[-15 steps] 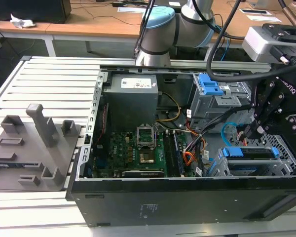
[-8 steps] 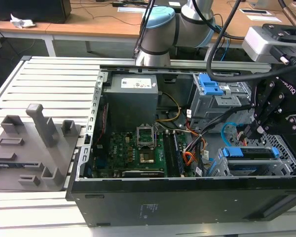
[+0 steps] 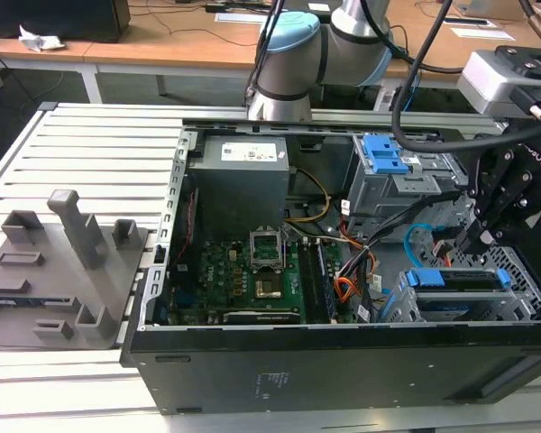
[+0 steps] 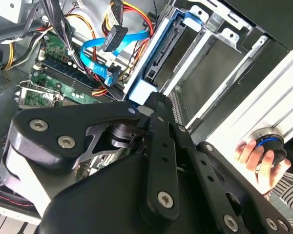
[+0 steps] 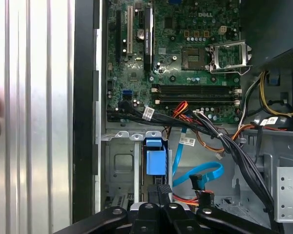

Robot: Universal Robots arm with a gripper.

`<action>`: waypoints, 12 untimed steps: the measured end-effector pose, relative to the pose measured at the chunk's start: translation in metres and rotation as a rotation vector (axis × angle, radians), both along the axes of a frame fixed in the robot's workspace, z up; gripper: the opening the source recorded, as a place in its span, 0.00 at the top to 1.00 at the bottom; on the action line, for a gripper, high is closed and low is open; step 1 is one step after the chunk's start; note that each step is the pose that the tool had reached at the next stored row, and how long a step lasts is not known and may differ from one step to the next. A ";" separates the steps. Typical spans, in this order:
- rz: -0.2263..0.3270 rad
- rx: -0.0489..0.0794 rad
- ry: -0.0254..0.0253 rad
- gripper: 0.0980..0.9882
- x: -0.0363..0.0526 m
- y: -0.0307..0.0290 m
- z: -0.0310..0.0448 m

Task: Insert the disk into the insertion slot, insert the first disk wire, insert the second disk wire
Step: 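Insert the disk into the insertion slot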

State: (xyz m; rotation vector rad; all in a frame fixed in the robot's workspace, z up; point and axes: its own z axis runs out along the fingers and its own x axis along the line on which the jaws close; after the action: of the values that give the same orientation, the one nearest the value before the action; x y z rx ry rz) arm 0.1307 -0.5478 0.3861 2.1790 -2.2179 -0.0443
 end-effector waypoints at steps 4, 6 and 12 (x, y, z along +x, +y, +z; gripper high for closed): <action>0.000 0.000 0.0008 0.99 0.0001 0.0000 -0.0095; 0.000 0.000 0.0014 0.99 0.0002 0.0000 -0.0146; 0.000 0.000 0.0027 0.99 0.0069 0.0000 -0.0229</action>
State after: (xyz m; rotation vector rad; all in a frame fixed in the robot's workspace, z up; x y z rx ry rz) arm 0.1375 -0.5478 0.3632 2.1777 -2.2164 -0.0473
